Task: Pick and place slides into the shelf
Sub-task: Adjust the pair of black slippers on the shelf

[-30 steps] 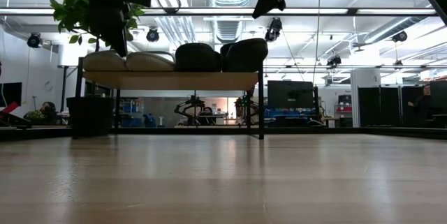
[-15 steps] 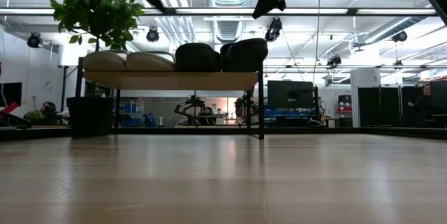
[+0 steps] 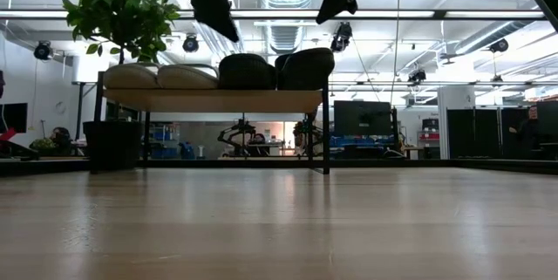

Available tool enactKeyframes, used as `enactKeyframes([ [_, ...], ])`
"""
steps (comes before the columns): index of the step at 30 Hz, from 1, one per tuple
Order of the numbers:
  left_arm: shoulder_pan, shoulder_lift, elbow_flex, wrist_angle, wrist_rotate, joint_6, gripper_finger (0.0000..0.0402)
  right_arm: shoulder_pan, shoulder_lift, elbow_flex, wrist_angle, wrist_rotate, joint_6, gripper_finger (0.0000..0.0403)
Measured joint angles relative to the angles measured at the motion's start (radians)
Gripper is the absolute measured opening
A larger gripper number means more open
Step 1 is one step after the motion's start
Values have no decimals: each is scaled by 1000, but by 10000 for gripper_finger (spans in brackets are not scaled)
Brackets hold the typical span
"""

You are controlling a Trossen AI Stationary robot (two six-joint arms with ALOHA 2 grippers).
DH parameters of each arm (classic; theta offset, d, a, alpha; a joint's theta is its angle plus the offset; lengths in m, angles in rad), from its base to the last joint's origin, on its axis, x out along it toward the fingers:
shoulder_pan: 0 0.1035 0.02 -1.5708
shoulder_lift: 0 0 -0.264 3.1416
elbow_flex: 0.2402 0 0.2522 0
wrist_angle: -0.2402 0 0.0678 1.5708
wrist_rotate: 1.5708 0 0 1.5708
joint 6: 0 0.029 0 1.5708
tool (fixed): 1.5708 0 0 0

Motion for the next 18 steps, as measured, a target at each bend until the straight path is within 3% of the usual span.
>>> enactKeyframes([
  [7, 42, 55, 6, 37, -20, 86, 196, 0, 0, 0, -6, 0, -6, 9],
  [13, 109, 68, -8, 85, 59, 89, 196, 0, 0, 0, -6, 0, -8, 9],
  [18, 133, 95, -8, 134, 80, 182, 196, 0, 0, 0, -7, 0, -8, 9],
])
